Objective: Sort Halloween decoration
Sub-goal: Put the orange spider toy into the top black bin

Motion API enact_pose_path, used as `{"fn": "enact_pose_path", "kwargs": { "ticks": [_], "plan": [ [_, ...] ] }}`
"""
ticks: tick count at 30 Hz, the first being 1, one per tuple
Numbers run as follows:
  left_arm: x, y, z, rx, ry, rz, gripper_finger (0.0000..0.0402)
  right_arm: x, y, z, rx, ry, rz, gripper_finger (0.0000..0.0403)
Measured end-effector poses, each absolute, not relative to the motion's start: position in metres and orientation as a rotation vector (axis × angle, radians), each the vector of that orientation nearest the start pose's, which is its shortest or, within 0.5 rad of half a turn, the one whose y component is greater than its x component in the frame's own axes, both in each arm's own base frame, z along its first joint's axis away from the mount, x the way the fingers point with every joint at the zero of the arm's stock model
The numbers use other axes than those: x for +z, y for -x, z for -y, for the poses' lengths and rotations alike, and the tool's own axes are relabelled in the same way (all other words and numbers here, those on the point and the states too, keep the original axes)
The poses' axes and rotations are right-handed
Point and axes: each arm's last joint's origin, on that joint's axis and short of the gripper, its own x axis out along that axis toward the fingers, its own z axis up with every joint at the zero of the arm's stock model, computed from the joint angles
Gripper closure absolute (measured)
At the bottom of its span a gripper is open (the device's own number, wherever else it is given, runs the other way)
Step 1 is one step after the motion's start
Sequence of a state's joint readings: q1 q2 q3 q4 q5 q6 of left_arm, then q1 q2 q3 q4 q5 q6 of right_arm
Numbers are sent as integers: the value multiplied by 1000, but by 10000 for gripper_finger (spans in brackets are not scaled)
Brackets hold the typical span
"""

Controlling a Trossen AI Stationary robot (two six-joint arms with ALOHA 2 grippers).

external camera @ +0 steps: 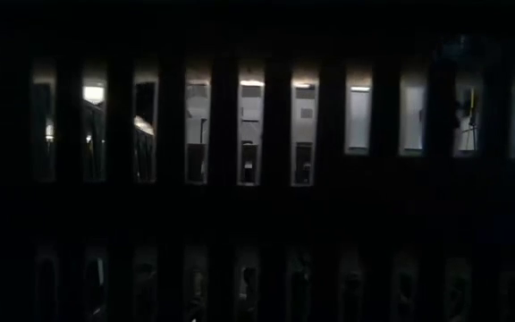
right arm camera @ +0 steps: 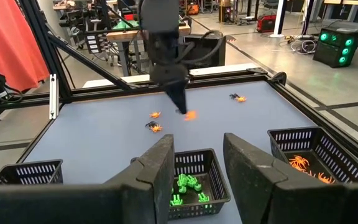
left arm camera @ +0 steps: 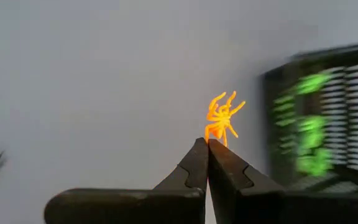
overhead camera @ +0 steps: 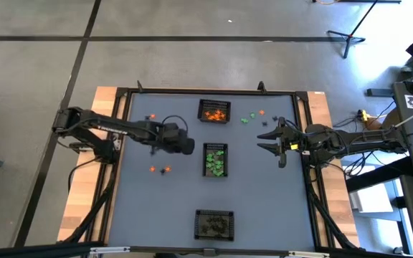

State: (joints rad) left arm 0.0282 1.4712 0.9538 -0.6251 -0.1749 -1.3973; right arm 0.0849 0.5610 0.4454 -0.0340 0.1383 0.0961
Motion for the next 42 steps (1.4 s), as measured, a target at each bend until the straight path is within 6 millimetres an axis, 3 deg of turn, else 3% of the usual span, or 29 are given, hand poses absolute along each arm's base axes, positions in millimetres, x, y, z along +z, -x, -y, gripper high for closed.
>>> {"fn": "enact_pose_path", "kwargs": {
  "ticks": [7, 13, 17, 24, 35, 42],
  "plan": [
    [230, -295, -54, 752, 1013, -621, 401, 261, -142, -8, -60, -79, -145, 265],
    [229, -309, -96, 724, 1046, -438, 402, 261, -142, -8, -60, -79, -146, 265],
    [216, -318, -124, 702, 1089, -364, 401, 261, -142, -8, -60, -79, -146, 265],
    [176, -332, -163, 616, 1239, -313, 401, 261, -142, -8, -60, -80, -146, 265],
    [166, -331, -173, 797, 1372, -170, 400, 261, -142, -8, -60, -79, -146, 265],
    [166, -333, -170, 866, 1335, -130, 347, 261, -142, -8, -60, -79, -146, 265]
  ]
}}
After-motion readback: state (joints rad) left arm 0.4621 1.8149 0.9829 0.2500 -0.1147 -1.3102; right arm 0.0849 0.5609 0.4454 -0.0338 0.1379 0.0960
